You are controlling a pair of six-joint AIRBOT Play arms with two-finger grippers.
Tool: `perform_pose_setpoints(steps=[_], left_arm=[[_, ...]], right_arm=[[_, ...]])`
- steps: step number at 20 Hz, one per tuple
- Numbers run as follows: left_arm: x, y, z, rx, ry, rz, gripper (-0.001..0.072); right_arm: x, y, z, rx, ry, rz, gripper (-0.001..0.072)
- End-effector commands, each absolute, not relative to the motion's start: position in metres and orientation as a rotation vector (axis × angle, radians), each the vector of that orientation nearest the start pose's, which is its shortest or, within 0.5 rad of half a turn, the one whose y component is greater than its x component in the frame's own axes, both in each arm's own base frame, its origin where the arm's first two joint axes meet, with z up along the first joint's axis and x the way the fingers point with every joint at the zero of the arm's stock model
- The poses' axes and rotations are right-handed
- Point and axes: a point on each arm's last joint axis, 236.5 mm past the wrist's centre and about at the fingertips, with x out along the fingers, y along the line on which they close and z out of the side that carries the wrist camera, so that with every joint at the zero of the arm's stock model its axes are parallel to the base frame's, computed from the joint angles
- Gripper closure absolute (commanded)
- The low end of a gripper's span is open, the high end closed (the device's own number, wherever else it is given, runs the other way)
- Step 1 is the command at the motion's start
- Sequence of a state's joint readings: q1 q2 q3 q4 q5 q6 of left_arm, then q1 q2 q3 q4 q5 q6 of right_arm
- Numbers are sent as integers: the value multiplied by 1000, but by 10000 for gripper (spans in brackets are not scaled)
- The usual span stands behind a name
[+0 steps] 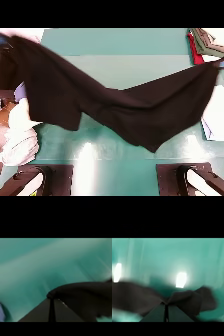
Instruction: Fold the shirts.
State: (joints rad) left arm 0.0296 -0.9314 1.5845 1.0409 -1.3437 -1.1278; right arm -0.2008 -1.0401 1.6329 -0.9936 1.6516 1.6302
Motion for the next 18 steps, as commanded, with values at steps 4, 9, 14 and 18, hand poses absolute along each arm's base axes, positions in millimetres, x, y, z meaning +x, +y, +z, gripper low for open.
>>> perform_pose_setpoints(steps=[4, 9, 14, 18], left_arm=[[340, -107, 96, -79, 1059, -576, 683], [354, -103, 80, -91, 1053, -548, 683], [357, -102, 81, -83, 1039, -546, 683], [357, -102, 81, -83, 1037, -545, 683]], right_arm=[[433, 104, 121, 430, 1048, 327, 692], [469, 102, 120, 413, 1029, 337, 134], [418, 64, 114, 403, 1154, 319, 168], [330, 55, 44, 510, 1329, 247, 338]])
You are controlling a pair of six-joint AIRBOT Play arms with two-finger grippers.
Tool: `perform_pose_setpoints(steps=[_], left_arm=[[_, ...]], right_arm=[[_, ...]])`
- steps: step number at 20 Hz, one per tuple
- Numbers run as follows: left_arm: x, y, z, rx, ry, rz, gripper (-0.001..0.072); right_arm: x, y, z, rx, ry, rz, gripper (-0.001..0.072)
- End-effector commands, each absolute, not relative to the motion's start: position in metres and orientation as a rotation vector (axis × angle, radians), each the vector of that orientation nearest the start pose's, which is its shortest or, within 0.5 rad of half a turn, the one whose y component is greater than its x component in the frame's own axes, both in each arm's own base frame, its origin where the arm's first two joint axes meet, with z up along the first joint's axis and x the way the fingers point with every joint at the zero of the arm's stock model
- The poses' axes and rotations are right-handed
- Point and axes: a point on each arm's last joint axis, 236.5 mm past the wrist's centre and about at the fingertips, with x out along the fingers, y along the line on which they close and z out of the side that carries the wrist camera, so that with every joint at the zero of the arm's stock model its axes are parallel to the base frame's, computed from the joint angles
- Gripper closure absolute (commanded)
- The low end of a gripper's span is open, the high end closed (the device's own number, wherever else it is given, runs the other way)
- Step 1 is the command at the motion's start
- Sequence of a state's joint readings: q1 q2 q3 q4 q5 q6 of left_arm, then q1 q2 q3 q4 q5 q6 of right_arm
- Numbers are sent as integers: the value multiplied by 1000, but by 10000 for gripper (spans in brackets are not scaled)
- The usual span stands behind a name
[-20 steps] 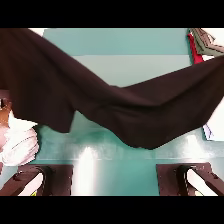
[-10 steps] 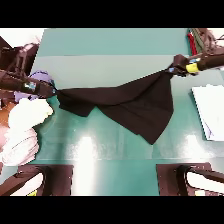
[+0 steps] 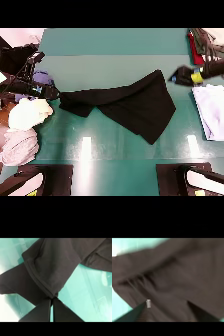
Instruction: Fold the shirts.
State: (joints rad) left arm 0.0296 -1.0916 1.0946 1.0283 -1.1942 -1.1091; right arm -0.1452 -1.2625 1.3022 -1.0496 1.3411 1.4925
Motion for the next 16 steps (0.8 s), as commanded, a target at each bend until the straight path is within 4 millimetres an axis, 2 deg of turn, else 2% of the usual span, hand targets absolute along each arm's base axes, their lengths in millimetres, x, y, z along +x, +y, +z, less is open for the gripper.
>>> perform_pose_setpoints(steps=[1, 4, 6, 9, 13, 16], left_arm=[[358, -102, 81, -84, 1036, -545, 683], [358, -103, 81, -84, 1037, -545, 683], [358, -103, 81, -85, 1036, -545, 683], [357, -103, 81, -86, 1038, -545, 683], [357, -103, 81, -88, 1040, -545, 683], [357, -103, 81, -88, 1041, -545, 683]], right_arm=[[308, 57, 26, 540, 1365, 230, 383], [236, 74, -23, 653, 1501, 170, 385], [208, 93, -39, 745, 1522, 189, 383], [191, 113, -48, 859, 1489, 208, 364], [165, 119, -65, 917, 1522, 160, 364], [161, 120, -74, 945, 1514, 135, 365]])
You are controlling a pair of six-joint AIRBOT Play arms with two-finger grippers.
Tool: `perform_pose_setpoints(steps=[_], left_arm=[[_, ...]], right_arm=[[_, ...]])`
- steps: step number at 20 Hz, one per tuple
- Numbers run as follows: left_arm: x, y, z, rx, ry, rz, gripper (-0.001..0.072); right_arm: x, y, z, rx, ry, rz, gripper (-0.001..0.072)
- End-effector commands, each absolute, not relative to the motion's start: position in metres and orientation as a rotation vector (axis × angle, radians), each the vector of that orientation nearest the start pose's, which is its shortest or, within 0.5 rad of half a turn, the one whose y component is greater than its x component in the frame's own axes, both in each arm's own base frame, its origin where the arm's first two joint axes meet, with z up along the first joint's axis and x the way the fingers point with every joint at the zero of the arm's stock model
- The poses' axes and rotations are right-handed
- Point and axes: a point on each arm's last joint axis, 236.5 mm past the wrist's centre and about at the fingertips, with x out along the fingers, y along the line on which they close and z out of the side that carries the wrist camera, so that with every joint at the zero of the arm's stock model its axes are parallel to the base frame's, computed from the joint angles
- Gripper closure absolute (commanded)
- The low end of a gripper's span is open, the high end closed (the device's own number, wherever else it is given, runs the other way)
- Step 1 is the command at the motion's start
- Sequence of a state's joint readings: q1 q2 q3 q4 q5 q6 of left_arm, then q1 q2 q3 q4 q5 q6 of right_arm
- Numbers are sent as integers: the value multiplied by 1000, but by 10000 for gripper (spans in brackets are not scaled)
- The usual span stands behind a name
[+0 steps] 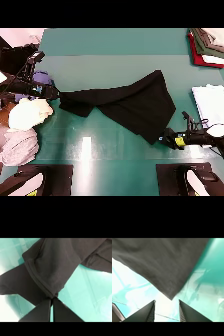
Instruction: Fold the shirts.
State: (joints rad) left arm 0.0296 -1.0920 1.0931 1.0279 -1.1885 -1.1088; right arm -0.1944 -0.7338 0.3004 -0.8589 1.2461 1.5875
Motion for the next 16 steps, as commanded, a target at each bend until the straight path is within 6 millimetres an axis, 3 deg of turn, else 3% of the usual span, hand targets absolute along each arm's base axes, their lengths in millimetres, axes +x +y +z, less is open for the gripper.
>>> perform_pose_setpoints(steps=[1, 11, 13, 15, 16], left_arm=[[357, -103, 81, -88, 1041, -545, 683], [356, -103, 81, -88, 1045, -547, 683], [356, -103, 81, -88, 1045, -547, 683], [356, -103, 81, -88, 1044, -546, 683], [357, -103, 82, -88, 1040, -546, 683]], right_arm=[[161, 121, -76, 958, 1510, 128, 365], [173, 132, -96, 1059, 1560, 151, 374], [172, 132, -100, 1039, 1570, 167, 461], [172, 132, -100, 1022, 1565, 184, 653], [175, 131, -96, 1014, 1544, 192, 691]])
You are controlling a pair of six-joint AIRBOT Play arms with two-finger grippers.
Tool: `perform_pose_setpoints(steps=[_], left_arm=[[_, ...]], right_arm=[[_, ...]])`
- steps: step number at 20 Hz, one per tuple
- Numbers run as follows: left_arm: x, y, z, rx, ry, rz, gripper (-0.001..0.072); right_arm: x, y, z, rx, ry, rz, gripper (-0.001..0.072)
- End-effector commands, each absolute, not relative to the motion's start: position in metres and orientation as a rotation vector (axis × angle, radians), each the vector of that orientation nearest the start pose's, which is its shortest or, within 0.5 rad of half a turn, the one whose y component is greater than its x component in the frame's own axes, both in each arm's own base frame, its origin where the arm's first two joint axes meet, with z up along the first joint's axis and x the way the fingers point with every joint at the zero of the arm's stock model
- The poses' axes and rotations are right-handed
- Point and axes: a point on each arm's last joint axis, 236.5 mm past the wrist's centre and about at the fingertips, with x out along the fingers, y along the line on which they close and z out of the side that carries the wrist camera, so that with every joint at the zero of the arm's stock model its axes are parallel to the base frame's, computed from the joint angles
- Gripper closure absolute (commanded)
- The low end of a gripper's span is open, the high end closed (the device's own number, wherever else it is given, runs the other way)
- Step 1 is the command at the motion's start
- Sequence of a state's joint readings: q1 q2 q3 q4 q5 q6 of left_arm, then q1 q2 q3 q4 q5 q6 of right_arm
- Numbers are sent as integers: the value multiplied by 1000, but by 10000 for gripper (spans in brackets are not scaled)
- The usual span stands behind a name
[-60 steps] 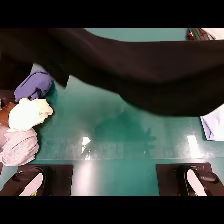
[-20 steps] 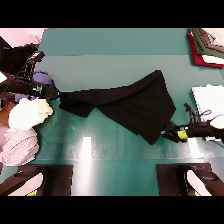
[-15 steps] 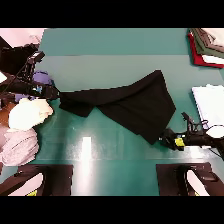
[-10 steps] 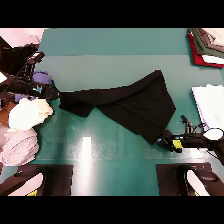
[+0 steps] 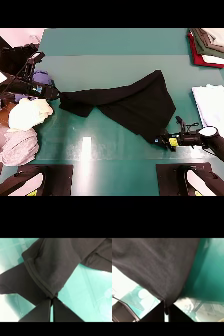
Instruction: Fold the shirts.
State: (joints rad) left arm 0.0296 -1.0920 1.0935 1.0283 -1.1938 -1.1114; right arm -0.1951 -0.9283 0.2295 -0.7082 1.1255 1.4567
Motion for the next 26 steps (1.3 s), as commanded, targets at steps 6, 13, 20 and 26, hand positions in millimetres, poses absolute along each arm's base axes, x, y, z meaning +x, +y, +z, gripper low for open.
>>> perform_pose_setpoints(steps=[6, 13, 20, 26], left_arm=[[388, -104, 201, -60, 792, -528, 683], [337, -109, 472, 109, 150, -509, 684], [197, -108, 582, 168, -245, -457, 684], [140, -103, 596, 202, -328, -419, 684]], right_arm=[[265, 114, 54, 833, 1049, 332, 692], [296, 71, 346, 412, 361, 324, 692], [262, 48, 481, 150, 207, 223, 692], [241, -4, 486, 109, 217, -22, 693]])
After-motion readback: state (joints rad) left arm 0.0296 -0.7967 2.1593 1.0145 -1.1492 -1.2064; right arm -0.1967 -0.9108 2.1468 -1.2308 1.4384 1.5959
